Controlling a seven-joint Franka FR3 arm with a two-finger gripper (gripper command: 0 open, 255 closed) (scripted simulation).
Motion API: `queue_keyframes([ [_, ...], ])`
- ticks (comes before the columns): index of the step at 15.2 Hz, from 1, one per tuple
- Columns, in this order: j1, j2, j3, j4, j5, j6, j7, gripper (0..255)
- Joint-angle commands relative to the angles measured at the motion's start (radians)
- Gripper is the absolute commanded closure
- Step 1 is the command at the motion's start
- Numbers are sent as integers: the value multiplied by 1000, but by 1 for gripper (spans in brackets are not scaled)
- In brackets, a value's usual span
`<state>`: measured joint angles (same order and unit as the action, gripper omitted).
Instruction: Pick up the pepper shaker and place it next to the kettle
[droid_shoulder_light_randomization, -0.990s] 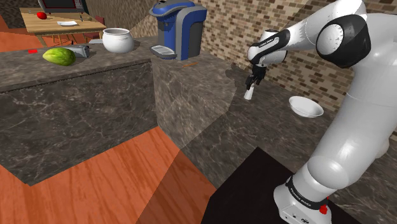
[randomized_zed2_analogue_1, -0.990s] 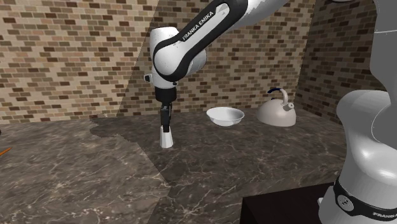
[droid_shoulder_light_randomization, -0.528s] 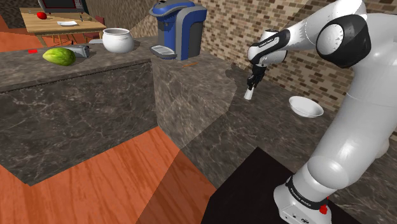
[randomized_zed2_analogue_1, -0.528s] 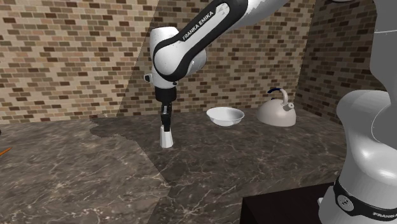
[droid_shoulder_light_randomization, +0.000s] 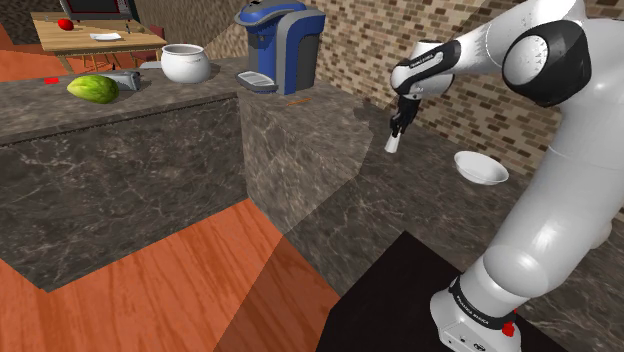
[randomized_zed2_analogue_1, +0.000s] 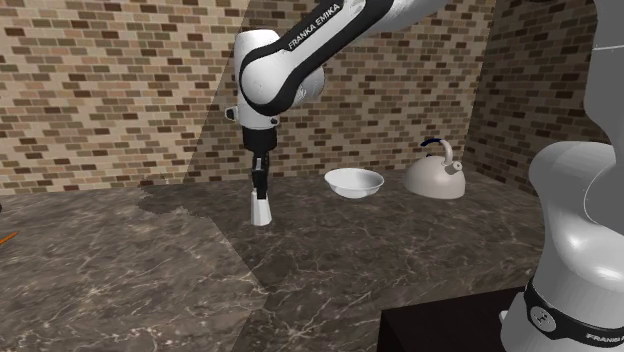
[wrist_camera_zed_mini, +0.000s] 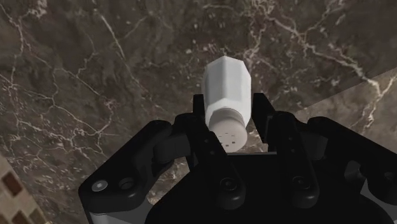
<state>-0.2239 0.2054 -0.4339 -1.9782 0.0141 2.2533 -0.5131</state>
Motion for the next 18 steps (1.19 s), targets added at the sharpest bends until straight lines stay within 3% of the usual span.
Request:
queue_keyframes([
  [1,2,-15,-2,11,-7,-25,3,255],
  [18,11,-90,-8,156,-42,-238,15,255],
])
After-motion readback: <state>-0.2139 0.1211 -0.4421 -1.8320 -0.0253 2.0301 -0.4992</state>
